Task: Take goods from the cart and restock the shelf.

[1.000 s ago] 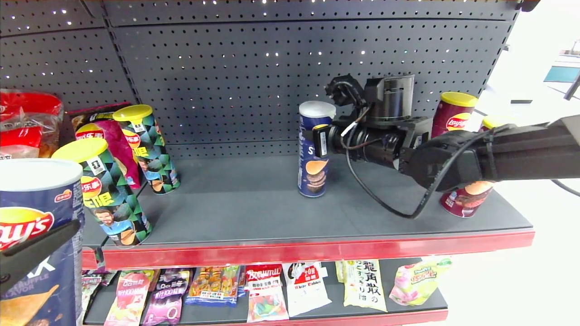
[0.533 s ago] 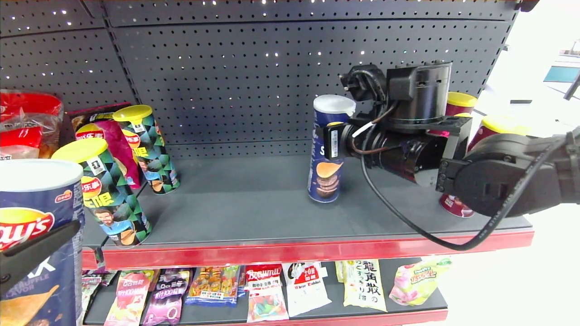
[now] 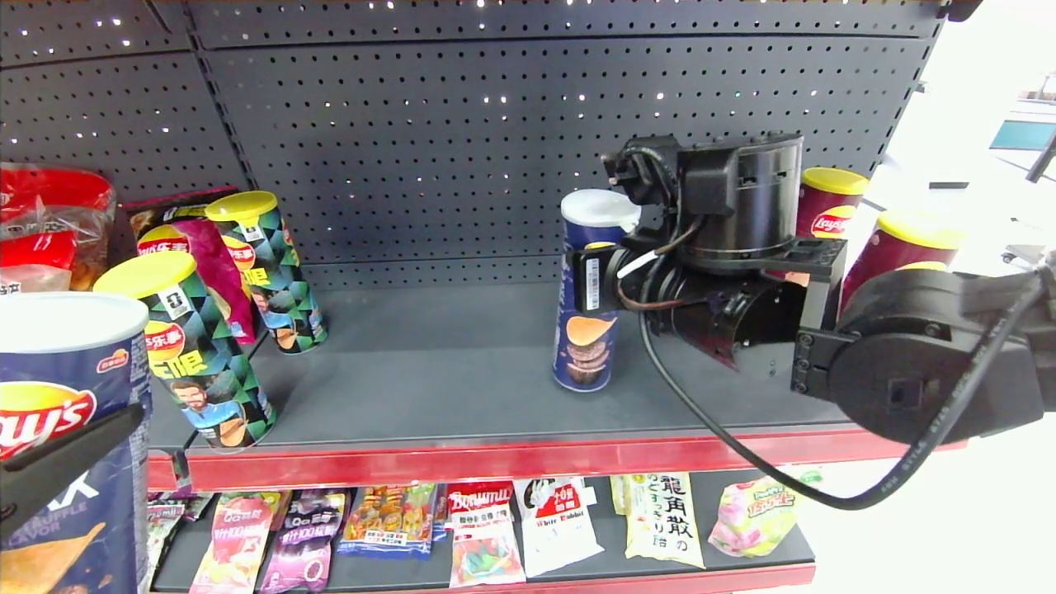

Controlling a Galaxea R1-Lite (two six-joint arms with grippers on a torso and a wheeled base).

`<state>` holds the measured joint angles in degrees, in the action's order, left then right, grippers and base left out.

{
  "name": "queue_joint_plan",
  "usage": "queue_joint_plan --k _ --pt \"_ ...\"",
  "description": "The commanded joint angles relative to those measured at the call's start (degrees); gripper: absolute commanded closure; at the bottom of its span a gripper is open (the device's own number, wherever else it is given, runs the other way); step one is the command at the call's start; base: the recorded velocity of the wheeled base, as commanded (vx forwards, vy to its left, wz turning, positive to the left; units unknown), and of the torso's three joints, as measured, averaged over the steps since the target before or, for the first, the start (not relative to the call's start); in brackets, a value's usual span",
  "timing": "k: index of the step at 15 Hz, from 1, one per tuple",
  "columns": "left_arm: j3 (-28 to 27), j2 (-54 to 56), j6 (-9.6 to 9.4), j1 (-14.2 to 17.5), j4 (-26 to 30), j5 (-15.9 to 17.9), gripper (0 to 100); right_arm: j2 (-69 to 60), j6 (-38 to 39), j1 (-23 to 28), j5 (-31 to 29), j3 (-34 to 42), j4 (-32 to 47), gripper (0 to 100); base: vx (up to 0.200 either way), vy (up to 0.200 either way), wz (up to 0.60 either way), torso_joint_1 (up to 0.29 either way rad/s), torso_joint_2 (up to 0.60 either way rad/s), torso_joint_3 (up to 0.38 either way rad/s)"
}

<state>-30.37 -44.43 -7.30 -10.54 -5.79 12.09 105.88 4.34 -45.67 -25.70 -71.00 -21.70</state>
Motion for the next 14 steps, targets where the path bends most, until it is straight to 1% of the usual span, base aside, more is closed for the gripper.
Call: queue_joint_plan --k 1,6,10,14 --pt "0.0 0.0 0.01 0.0 0.0 0.0 100 0.6 0.3 -1.2 -0.8 1.9 0.0 100 0.0 0.0 0.0 0.0 0.0 0.0" --pt "0.0 0.0 0.01 0.0 0.0 0.0 100 0.5 0.6 -1.3 -1.7 3.3 -0.1 100 0.0 0.0 0.0 0.0 0.0 0.0" --pt "0.1 0.0 0.01 0.0 0.0 0.0 100 0.6 0.7 -2.7 -5.3 3.4 0.0 100 0.0 0.0 0.0 0.0 0.0 0.0" --pt "0.1 0.0 0.01 0.0 0.0 0.0 100 1.0 2.5 -5.4 -9.0 3.1 0.0 100 0.0 0.0 0.0 0.0 0.0 0.0"
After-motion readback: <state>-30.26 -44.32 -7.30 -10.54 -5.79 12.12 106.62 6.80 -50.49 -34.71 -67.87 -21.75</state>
